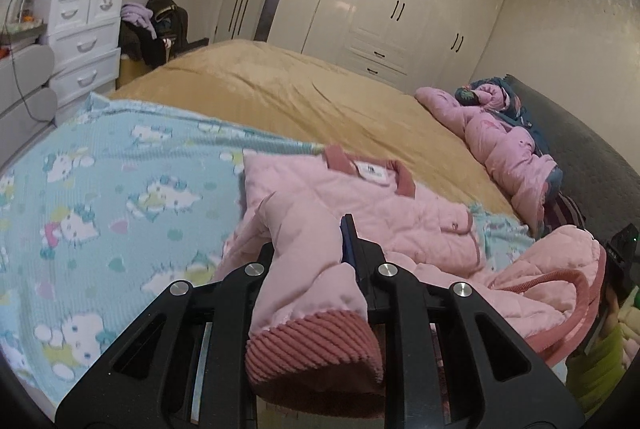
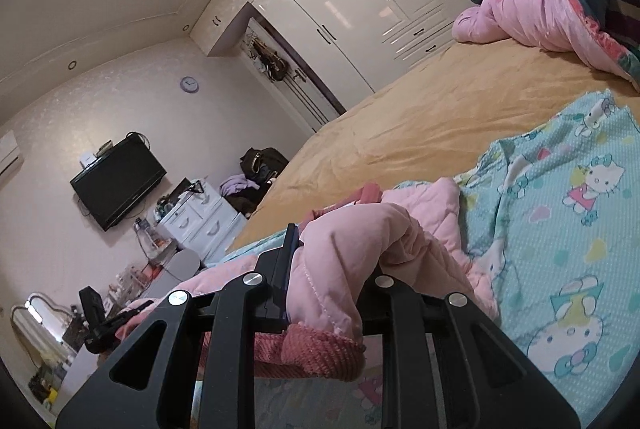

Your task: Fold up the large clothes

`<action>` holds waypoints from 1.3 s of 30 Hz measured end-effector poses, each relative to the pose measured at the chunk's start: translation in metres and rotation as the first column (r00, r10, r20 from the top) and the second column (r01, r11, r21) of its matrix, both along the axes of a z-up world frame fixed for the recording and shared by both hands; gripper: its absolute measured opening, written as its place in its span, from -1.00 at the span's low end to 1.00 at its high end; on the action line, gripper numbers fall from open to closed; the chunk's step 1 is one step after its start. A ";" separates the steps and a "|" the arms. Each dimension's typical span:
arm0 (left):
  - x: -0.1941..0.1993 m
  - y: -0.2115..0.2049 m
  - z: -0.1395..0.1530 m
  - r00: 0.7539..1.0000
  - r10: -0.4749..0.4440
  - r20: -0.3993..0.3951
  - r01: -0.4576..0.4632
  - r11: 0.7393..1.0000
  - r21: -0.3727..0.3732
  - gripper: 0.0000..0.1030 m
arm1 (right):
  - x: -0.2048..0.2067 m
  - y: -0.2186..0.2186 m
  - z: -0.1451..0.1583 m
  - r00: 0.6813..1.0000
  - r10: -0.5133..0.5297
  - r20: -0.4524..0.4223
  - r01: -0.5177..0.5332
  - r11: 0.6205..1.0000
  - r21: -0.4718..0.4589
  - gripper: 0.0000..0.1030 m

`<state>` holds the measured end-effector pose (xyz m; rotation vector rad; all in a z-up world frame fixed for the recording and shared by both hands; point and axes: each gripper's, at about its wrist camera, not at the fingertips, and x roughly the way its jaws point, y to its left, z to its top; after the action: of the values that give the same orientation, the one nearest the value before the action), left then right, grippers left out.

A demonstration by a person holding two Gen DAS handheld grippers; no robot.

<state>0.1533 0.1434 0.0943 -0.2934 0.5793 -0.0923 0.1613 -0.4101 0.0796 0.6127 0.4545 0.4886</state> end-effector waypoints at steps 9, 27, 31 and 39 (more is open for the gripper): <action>0.034 -0.005 0.011 0.999 0.030 0.031 -0.030 0.999 0.020 -0.75 | 0.039 -0.005 0.000 0.999 -0.030 -0.029 0.032 0.999 0.043 -0.64; 0.106 -0.003 0.007 0.995 0.082 0.048 -0.084 0.996 0.027 -0.75 | 0.109 0.000 -0.009 0.990 -0.108 -0.093 0.109 0.994 0.005 -0.64; 0.121 -0.003 0.003 0.994 0.092 0.058 -0.093 0.995 0.021 -0.75 | 0.120 0.000 -0.015 0.987 -0.123 -0.106 0.123 0.992 -0.010 -0.63; 0.130 -0.011 -0.006 0.989 0.110 0.097 -0.114 0.993 0.042 -0.74 | 0.136 -0.001 -0.025 0.981 -0.144 -0.129 0.141 0.989 -0.033 -0.63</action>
<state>0.2834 0.1321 0.0878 -0.2734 0.4697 0.0163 0.2968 -0.4110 0.0550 0.6514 0.5360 0.3073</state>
